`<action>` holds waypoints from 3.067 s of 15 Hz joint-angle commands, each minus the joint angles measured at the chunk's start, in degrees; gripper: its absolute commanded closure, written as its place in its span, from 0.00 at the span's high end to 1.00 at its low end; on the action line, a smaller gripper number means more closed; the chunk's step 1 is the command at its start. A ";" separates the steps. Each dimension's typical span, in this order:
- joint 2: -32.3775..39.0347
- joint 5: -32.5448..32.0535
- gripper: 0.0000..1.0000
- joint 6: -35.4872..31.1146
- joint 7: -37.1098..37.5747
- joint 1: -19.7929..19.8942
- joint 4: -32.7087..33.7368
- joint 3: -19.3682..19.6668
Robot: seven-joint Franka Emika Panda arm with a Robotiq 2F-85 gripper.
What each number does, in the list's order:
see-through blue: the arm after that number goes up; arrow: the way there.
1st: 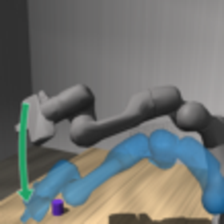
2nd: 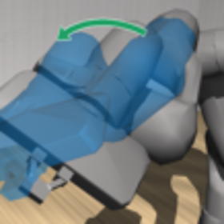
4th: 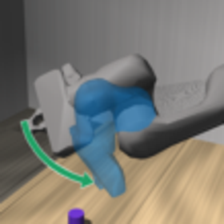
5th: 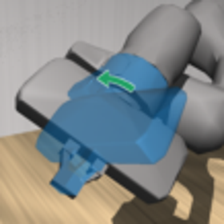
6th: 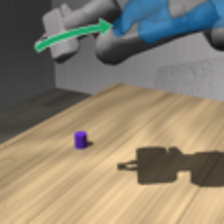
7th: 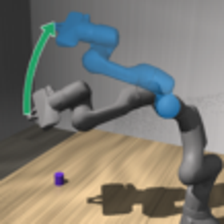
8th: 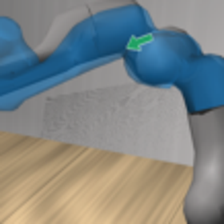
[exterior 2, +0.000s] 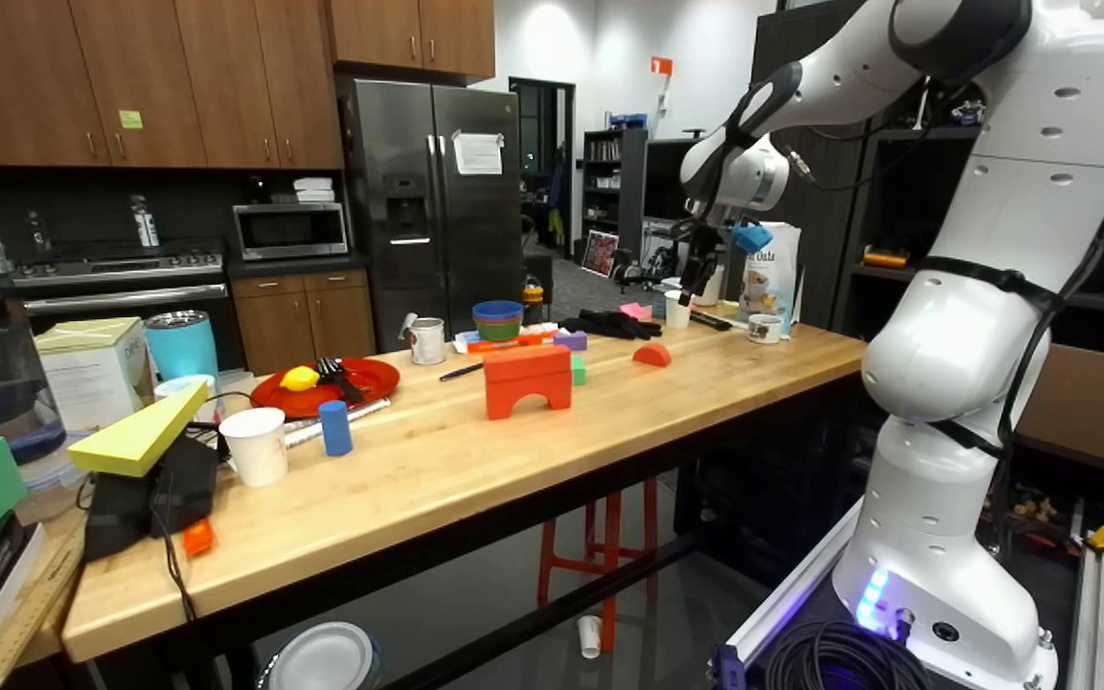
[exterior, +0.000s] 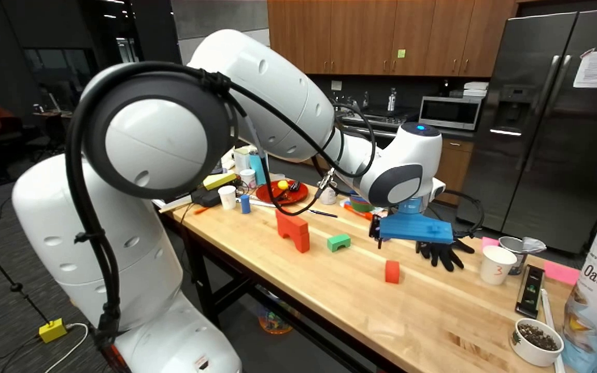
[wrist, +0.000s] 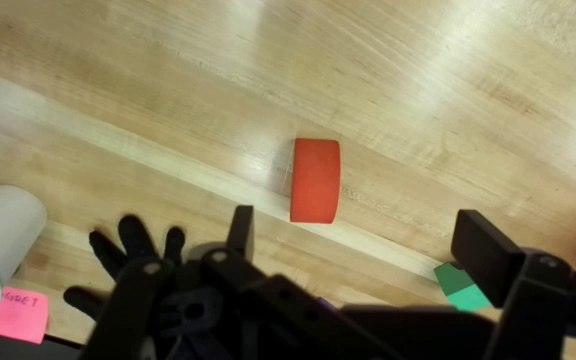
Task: Put the right orange block on the left orange block
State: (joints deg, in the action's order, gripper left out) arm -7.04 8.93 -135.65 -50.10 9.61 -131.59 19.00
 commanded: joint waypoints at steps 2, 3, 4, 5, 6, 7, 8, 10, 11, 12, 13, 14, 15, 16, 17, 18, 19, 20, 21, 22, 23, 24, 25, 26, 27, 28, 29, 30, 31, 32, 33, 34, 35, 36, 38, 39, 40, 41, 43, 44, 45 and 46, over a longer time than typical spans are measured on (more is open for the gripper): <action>1.54 0.51 1.00 -2.30 -2.59 0.82 0.99 -0.73; 1.88 0.48 1.00 -3.26 -3.24 0.81 1.10 -0.85; 2.22 0.60 1.00 -3.91 -3.79 0.78 1.25 -0.94; 2.48 0.78 1.00 -4.60 -4.29 0.68 1.33 -1.15; 2.91 1.12 1.00 -5.19 -4.98 0.70 1.48 -1.22; 3.06 1.72 1.00 -6.21 -6.56 0.61 1.29 -1.28; 3.31 1.70 1.00 -6.31 -6.82 0.61 1.36 -1.50; 2.56 0.27 1.00 -5.66 -4.63 0.99 0.51 -1.98; 2.73 0.27 1.00 -5.79 -4.75 1.00 0.54 -2.06; 2.87 0.26 1.00 -5.85 -4.83 1.01 0.58 -2.12; 3.30 1.00 1.00 -5.13 -4.71 0.97 0.81 -2.16; 4.34 2.26 1.00 -4.05 -4.78 0.79 1.44 -2.25; 5.22 3.83 1.00 -3.34 -4.95 0.60 1.83 -2.41; 5.67 5.20 1.00 -2.73 -4.91 0.62 1.96 -2.61; 5.90 5.82 1.00 -2.52 -4.09 0.80 1.87 -2.91; 6.18 6.11 1.00 -2.40 -3.31 1.00 1.88 -3.19; 6.44 5.94 1.00 -2.16 -2.67 1.23 1.86 -3.37; 6.47 4.80 1.00 -2.36 -1.48 1.43 1.77 -3.51; 6.42 4.11 1.00 -2.66 -0.38 1.49 1.71 -3.66; 6.37 3.62 1.00 -2.90 0.14 1.55 1.68 -3.73; 6.46 3.21 1.00 -3.06 0.24 1.63 1.79 -3.78; 6.82 3.64 1.00 -2.79 -0.43 1.61 2.24 -3.88; 7.27 3.84 1.00 -2.45 -0.71 1.54 2.75 -3.97; 8.01 4.26 1.00 -2.06 -1.17 1.47 3.41 -4.07; 8.67 4.60 1.00 -1.81 -1.60 1.49 3.94 -4.18; 9.29 4.88 1.00 -1.56 -1.89 1.59 4.48 -4.31; 9.92 5.06 1.00 -1.30 -2.07 1.68 5.04 -4.52; 10.59 5.14 1.00 -0.91 -2.18 1.81 5.65 -4.75; 11.45 5.06 1.00 -0.52 -2.41 2.04 6.35 -4.87; 12.09 5.03 1.00 -0.26 -2.45 2.26 6.87 -5.06; 12.71 5.06 1.00 0.07 -2.28 2.44 7.46 -5.33; 13.46 5.01 1.00 0.30 -2.32 2.70 8.02 -5.52; 14.20 5.14 1.00 0.68 -2.60 3.02 8.60 -5.71; 14.88 5.29 1.00 1.25 -2.64 3.28 9.26 -5.99; 16.09 5.25 1.00 2.00 -2.75 3.94 10.25 -6.54; 16.74 5.26 1.00 2.45 -2.80 4.25 10.82 -6.81; 17.34 5.35 1.00 2.88 -2.89 4.55 11.31 -7.08; 17.84 5.31 1.00 3.24 -2.83 4.81 11.76 -7.34; 18.59 5.15 1.00 3.71 -2.83 5.28 12.34 -7.79; 18.96 4.95 1.00 3.88 -2.77 5.49 12.65 -7.98; 19.35 4.75 1.00 4.04 -2.74 5.68 12.95 -8.12; 19.66 4.67 1.00 4.18 -2.69 5.81 13.21 -8.25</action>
State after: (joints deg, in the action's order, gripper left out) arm 11.39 13.60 -133.27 -51.81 13.70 -120.44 11.96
